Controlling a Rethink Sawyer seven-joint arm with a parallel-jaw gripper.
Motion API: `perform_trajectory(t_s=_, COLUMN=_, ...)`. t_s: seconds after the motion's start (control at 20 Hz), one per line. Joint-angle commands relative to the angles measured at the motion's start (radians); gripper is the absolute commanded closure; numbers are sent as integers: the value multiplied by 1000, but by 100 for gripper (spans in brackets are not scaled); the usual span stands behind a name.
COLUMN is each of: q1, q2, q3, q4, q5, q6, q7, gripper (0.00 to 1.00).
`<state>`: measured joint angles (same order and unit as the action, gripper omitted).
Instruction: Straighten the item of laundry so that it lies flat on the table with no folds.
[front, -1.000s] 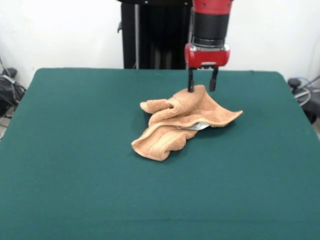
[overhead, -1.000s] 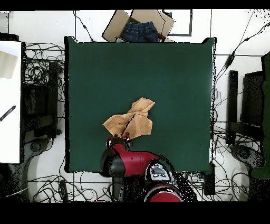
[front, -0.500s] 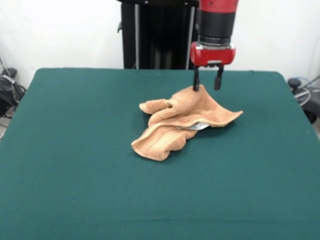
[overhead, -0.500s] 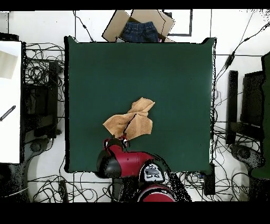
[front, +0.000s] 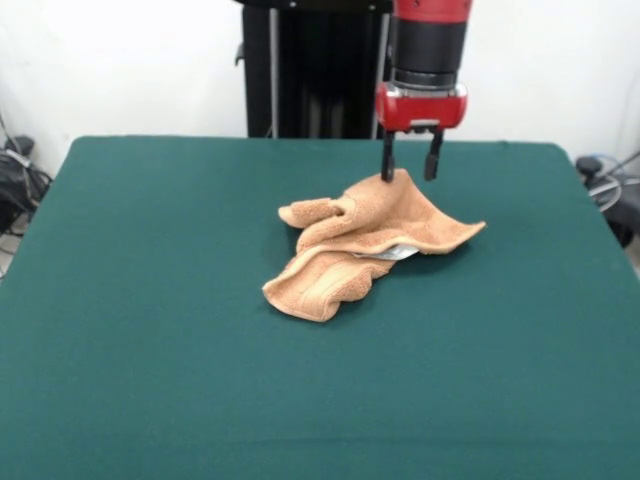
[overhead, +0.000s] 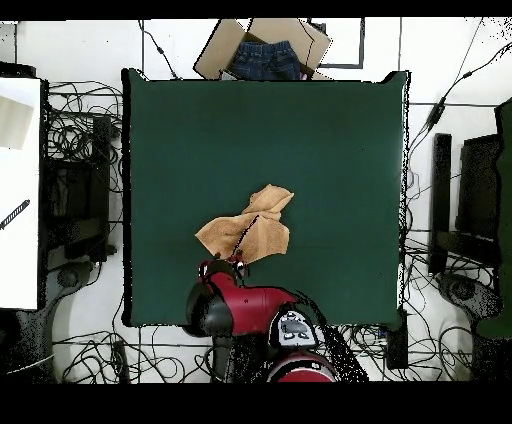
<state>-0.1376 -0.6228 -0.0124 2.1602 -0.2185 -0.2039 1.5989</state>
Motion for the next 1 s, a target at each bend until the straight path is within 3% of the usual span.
perform_trajectory(t_s=0.05, q1=-12, q2=-24, q3=58, q4=-1, q5=28, q6=90, q7=174, gripper=0)
perform_trajectory(t_s=0.2, q1=-16, q2=-21, q3=59, q4=3, q5=20, q6=74, q7=176, gripper=0)
perform_trajectory(t_s=0.25, q1=-12, q2=-19, q3=53, q4=5, q5=17, q6=61, q7=178, gripper=100)
perform_trajectory(t_s=1.0, q1=-45, q2=13, q3=88, q4=4, q5=24, q6=82, q7=186, gripper=100)
